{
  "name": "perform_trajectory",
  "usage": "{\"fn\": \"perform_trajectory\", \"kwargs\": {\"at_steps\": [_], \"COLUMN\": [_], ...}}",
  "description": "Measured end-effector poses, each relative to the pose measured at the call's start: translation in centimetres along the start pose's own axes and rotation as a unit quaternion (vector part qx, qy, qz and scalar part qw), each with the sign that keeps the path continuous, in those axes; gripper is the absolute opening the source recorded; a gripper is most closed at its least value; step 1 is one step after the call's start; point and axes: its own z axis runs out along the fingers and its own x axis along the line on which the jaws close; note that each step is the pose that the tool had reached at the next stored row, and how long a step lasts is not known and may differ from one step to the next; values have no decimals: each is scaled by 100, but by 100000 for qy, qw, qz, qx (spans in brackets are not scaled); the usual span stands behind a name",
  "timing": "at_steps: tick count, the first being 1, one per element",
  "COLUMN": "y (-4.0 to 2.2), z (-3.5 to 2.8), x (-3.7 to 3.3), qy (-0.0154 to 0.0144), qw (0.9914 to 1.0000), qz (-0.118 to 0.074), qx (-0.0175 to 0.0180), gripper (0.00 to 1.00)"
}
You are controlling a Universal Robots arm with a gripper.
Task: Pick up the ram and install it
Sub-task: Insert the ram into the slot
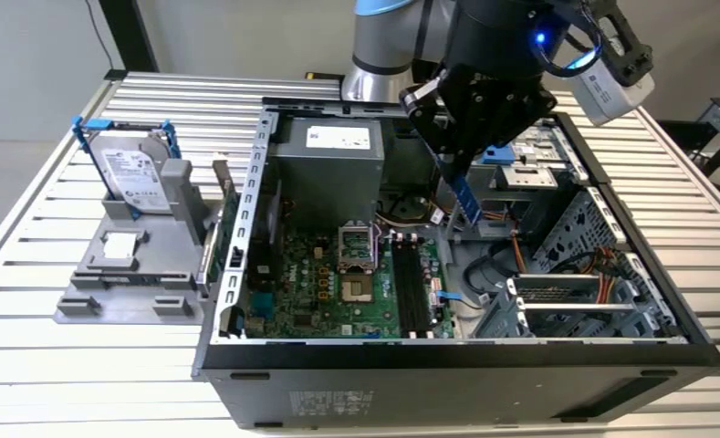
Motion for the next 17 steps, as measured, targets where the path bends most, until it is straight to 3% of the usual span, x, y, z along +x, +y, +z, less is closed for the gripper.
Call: {"fn": "perform_trajectory", "kwargs": {"at_steps": [3, 8, 13, 17], "y": [0, 0, -1, -11], "z": [-1, 0, 5, 52], "x": [0, 0, -8, -47], "qy": [-98, -242, -243, -244], "qw": [99970, 99819, 99810, 99809], "qz": [2465, 6003, 6162, 6177], "qx": [34, 70, 68, 73], "gripper": [0, 0, 0, 0]}}
